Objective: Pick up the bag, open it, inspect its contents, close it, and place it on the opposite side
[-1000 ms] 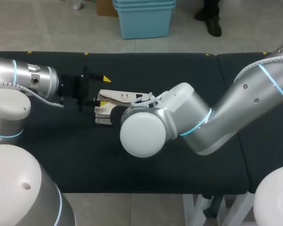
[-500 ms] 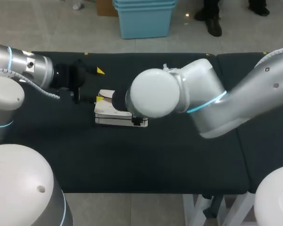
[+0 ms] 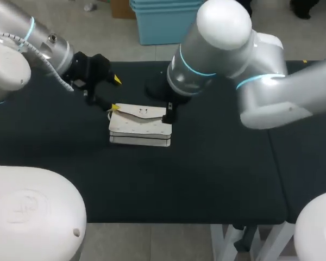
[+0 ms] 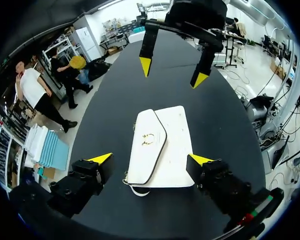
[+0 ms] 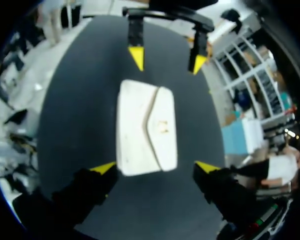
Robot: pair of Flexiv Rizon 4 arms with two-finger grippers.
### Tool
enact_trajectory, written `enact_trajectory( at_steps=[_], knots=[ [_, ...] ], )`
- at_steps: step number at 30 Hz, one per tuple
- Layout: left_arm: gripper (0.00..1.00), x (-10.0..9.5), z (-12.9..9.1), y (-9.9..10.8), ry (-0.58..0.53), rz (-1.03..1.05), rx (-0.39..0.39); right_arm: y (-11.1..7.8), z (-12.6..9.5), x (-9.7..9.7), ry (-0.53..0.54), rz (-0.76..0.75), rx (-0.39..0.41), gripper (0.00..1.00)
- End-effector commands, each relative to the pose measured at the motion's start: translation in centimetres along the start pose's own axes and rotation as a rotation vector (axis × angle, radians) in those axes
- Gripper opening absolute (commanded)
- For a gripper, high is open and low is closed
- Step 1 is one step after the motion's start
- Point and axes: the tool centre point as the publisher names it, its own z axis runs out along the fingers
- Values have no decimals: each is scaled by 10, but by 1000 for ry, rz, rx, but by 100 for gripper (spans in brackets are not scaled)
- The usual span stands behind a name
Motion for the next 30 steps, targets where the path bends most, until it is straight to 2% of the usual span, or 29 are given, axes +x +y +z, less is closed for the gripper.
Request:
enact_trajectory(
  at_steps=[1, 8, 9, 11, 14, 17, 20, 22, 23, 24, 25, 30],
  knots=[
    [100, -5, -1, -5, 79, -2, -60, -1, -3, -3, 90, -2, -1, 100],
    [100, -5, -1, -5, 79, -2, -60, -1, -3, -3, 90, -2, -1, 100],
    [100, -5, -1, -5, 79, -2, -60, -1, 0, -11, 107, 71, 4, 100],
    [100, -14, 3, -11, 69, -196, -54, -4, 3, -23, 141, 196, 10, 100],
    [100, -21, 0, -10, 97, -436, -53, -16, -2, -38, 244, 394, -25, 100],
    [100, -21, 0, -5, 128, -633, -129, -28, -7, -49, 371, 578, -67, 100],
    [100, -23, 5, -3, 149, -845, -201, -36, -6, -55, 442, 727, -55, 100],
    [100, -24, 7, -2, 200, -970, -207, -38, -4, -56, 476, 826, -34, 100],
    [100, -24, 6, -2, 226, -1004, -205, -39, -3, -57, 498, 927, -18, 100],
    [100, -21, 6, -2, 162, -1010, -266, -42, -1, -57, 507, 1046, 19, 100],
    [100, -21, 6, -2, 162, -1010, -266, -42, 0, -52, 461, 1045, 88, 100],
    [100, -21, 6, -2, 162, -1010, -266, -42, 0, -52, 461, 1045, 88, 100]
  ],
)
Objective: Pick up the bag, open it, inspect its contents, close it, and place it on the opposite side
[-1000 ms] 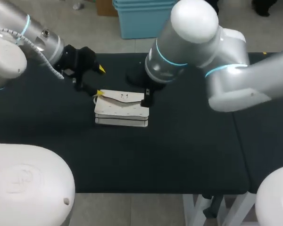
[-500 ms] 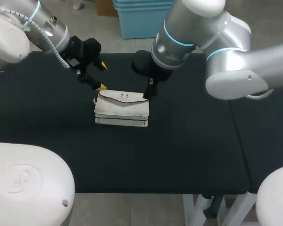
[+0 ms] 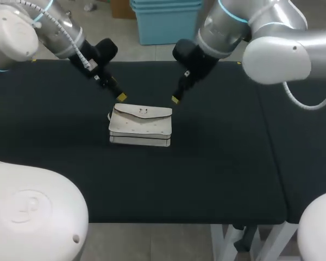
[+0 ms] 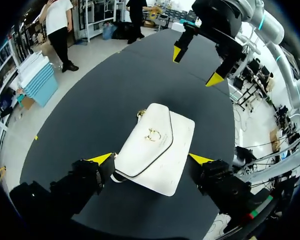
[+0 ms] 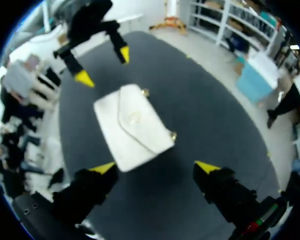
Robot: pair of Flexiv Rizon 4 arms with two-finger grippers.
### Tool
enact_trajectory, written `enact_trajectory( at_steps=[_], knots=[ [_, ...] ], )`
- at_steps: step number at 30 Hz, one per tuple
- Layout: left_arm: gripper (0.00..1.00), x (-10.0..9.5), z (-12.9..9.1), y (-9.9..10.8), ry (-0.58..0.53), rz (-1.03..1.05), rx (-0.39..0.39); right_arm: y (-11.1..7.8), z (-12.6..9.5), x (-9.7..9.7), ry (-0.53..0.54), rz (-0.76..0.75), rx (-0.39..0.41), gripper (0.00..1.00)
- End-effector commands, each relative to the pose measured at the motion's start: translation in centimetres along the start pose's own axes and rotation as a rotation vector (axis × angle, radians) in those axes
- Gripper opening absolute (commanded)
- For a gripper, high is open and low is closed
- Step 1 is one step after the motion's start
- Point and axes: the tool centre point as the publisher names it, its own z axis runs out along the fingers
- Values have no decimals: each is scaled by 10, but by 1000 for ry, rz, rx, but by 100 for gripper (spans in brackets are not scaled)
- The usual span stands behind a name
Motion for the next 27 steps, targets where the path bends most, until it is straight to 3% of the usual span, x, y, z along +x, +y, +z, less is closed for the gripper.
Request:
enact_trajectory(
  at_steps=[1, 10, 12, 16, 21, 23, 27],
  knots=[
    [100, -3, 0, -6, 32, -407, -130, 7, -1, -3, 130, 450, 68, 100],
    [100, -3, 0, -6, 32, -407, -130, 7, -1, -3, 130, 450, 68, 100],
    [100, -6, 5, -8, 82, -594, -83, 7, -2, -5, 227, 558, 3, 100],
    [100, -6, 7, 6, 172, -815, -28, 0, 2, -8, 317, 779, -61, 100],
    [100, -1, 7, 20, 227, -935, 31, -9, 10, -4, 435, 943, -107, 100],
    [100, 2, 8, 26, 235, -933, 39, -11, 14, -1, 411, 994, -132, 100],
    [100, 5, 9, 31, 251, -979, 71, -11, 24, 8, 470, 1061, -205, 100]
  ],
)
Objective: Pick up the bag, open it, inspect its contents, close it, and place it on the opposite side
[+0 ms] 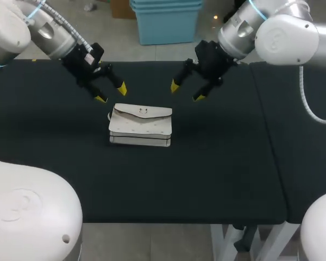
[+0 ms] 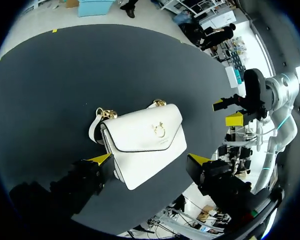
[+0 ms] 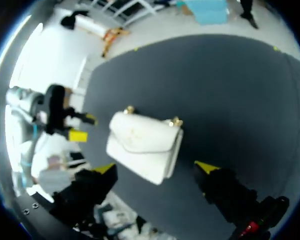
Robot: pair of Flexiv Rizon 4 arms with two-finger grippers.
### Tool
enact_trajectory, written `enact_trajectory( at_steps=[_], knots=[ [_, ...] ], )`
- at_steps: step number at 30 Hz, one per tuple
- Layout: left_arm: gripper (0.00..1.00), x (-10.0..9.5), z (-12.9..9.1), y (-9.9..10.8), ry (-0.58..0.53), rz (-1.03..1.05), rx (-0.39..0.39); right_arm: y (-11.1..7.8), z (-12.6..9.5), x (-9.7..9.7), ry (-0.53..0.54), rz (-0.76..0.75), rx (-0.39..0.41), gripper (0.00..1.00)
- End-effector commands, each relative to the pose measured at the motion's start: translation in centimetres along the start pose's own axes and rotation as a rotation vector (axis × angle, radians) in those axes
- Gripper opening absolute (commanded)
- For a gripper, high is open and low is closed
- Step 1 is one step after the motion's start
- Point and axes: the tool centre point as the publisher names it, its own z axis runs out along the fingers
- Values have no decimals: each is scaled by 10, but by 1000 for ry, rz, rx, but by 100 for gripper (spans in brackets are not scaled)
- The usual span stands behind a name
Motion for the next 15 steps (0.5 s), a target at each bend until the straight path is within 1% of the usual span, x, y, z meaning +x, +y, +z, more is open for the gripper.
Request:
enact_trajectory(
  at_steps=[1, 3, 4, 6, 8, 9, 11, 12, 13, 15],
  knots=[
    [100, -7, 4, 10, 123, -125, 73, -10, 15, -4, 205, 235, -156, 100],
    [100, -9, 6, 10, 140, -144, 72, -11, 21, -1, 212, 242, -183, 100],
    [100, -10, 8, 10, 143, -142, 68, -11, 25, 1, 235, 246, -192, 100],
    [100, -12, 10, 9, 155, -152, 64, -12, 30, 4, 221, 231, -231, 100],
    [100, -14, 13, 8, 163, -161, 67, -12, 35, 6, 223, 249, -241, 100],
    [100, -14, 14, 8, 169, -161, 58, -11, 37, 6, 213, 269, -267, 100],
    [100, -15, 17, 8, 174, -163, 52, -10, 43, 6, 204, 291, -268, 100],
    [100, -14, 18, 8, 136, -161, 43, -9, 45, 5, 192, 315, -276, 100],
    [100, -14, 19, 9, 45, -161, 41, -8, 47, 3, 155, 325, -277, 100],
    [100, -14, 19, 9, 45, -161, 41, -8, 47, 3, 155, 325, -277, 100]
  ],
)
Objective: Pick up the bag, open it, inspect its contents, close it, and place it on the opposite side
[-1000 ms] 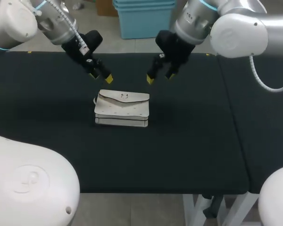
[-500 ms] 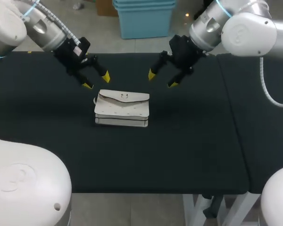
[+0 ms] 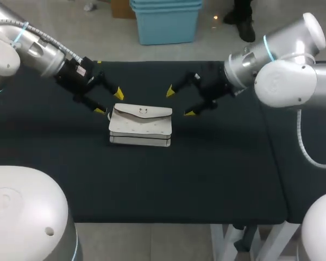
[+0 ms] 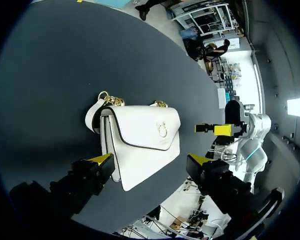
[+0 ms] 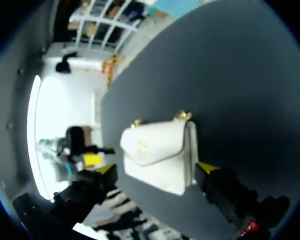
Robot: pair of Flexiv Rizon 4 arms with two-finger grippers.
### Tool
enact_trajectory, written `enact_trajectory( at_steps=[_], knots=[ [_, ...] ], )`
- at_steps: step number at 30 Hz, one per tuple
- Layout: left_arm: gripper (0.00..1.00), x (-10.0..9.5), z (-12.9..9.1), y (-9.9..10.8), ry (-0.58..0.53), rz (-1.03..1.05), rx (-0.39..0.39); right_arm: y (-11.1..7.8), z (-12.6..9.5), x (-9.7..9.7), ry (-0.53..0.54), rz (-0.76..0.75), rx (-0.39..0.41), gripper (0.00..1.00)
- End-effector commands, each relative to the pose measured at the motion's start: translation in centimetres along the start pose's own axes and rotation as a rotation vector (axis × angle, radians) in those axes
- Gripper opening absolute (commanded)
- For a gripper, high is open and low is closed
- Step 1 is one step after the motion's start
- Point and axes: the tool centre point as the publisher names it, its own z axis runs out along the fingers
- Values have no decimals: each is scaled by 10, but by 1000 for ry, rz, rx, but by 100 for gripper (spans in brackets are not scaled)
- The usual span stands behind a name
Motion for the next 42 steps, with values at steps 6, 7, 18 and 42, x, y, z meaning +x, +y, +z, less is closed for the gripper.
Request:
enact_trajectory(
  at_steps=[6, 7, 18, 42],
  knots=[
    [100, 4, 2, -4, -90, -2, -7, -2, 7, 1, -36, 5, -140, 100],
    [100, 4, 2, -4, -90, -2, -7, -2, 7, 1, -36, 5, -140, 100],
    [100, -15, 13, -17, 48, -106, -12, 7, 34, -3, -27, 121, -90, 100],
    [75, -11, 30, -32, 103, -68, -71, 14, 54, -20, 109, 160, -44, 100]
  ],
)
